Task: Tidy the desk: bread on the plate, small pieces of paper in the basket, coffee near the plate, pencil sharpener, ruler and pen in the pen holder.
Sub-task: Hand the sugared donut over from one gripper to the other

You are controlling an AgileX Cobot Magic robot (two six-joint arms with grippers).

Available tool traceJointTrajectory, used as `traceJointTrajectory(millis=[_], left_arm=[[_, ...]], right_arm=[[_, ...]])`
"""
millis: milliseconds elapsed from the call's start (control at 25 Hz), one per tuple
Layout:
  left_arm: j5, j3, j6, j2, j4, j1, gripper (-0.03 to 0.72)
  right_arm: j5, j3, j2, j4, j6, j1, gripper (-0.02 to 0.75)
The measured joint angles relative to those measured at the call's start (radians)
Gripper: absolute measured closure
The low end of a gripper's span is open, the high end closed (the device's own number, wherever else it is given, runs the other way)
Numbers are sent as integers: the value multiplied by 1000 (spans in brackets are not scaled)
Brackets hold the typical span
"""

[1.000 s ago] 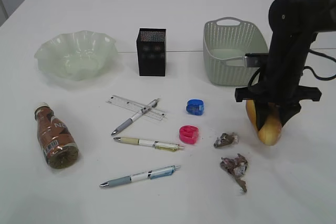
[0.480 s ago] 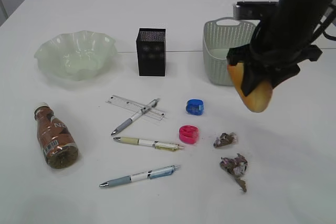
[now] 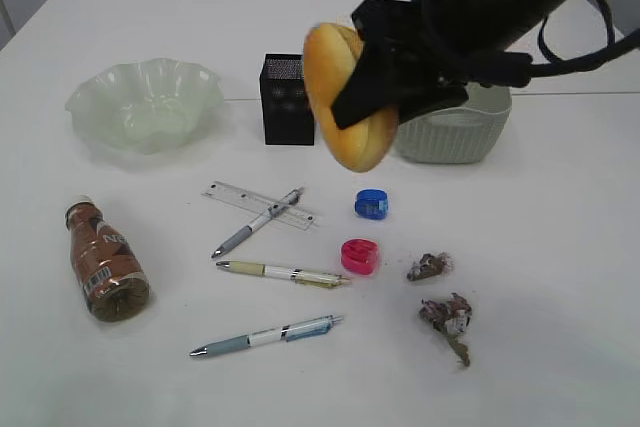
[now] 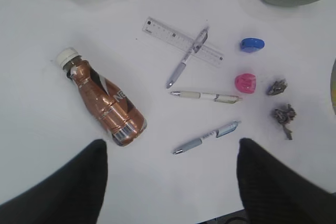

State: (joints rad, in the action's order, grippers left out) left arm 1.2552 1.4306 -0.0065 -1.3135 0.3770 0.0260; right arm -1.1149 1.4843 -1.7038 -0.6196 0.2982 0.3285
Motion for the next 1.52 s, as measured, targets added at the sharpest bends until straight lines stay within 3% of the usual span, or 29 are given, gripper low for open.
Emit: traceJointTrajectory(millis=[160,320,760,1000,1160,1520], left_arm=[[-26,1,15,-6,45,0,127],[-47,2,113,-45,165,0,127],[-41,2,564,-255,629,0,127],[-47,2,697,-332,890,1,128],[-47,2,708,-333,947,5,132],[-47,2,711,-340,963,88,137]], right_arm=[[-16,0,0,-170,113,0,473],[-49,0,0,-284,207,0,473],[-96,0,0,-422,317,0,473],[-96,0,0,-468,326,0,473],[-97,0,0,-516,332,0,473],[-82,0,0,-574,334,0,473]])
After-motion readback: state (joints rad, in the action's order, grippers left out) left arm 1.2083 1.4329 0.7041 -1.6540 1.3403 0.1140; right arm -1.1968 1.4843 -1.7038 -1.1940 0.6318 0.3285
